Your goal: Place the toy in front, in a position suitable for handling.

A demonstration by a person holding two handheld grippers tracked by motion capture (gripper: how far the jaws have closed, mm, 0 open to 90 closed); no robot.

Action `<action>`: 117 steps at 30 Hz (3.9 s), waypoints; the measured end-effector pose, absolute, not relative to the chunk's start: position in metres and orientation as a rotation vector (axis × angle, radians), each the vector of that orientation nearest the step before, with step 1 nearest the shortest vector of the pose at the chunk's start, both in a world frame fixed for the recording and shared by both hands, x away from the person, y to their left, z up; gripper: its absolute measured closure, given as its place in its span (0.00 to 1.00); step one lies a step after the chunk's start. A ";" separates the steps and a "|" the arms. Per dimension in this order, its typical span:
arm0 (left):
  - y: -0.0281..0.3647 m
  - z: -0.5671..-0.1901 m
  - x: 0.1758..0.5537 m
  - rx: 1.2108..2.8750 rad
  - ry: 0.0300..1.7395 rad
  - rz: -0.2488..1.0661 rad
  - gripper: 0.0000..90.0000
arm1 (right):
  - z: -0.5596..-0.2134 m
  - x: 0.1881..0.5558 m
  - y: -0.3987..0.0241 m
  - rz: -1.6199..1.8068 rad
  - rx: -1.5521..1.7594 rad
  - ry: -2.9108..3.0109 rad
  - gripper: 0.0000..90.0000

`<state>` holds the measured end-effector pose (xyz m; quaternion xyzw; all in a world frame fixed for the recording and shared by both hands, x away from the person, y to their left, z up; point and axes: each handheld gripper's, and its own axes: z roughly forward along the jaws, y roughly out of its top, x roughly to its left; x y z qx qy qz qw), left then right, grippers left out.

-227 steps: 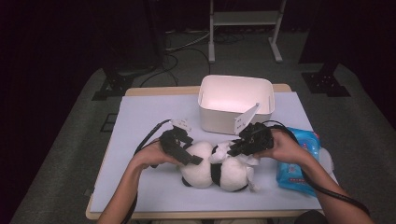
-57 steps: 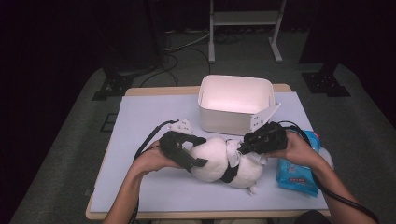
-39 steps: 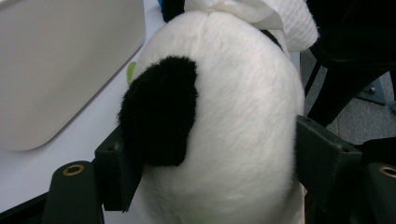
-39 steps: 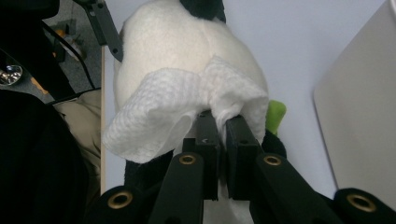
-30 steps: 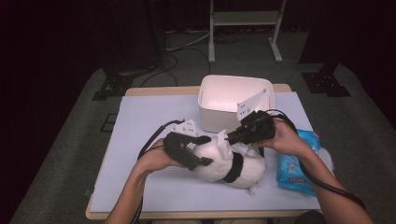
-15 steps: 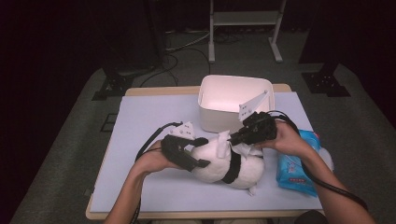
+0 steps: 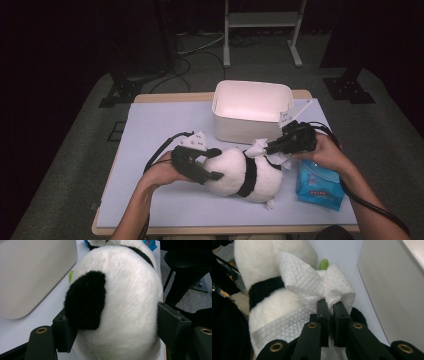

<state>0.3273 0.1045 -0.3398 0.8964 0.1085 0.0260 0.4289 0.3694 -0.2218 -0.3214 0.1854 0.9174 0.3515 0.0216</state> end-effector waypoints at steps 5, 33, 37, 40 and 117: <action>0.105 -0.341 0.328 2.236 0.279 0.059 0.29 | -0.323 0.372 -0.233 1.111 0.625 2.825 0.94; 0.103 -0.330 0.329 2.224 0.318 0.058 0.31 | -0.318 0.349 -0.235 1.179 0.560 2.839 0.94; 0.100 -0.328 0.329 2.228 0.311 0.062 0.31 | -0.315 0.348 -0.222 1.169 0.497 2.857 0.94; 0.100 -0.329 0.330 2.227 0.317 0.061 0.31 | -0.314 0.348 -0.212 1.166 0.471 2.869 0.94; 0.103 -0.319 0.340 2.136 0.344 0.028 0.30 | -0.324 0.351 -0.219 1.253 0.514 2.845 0.94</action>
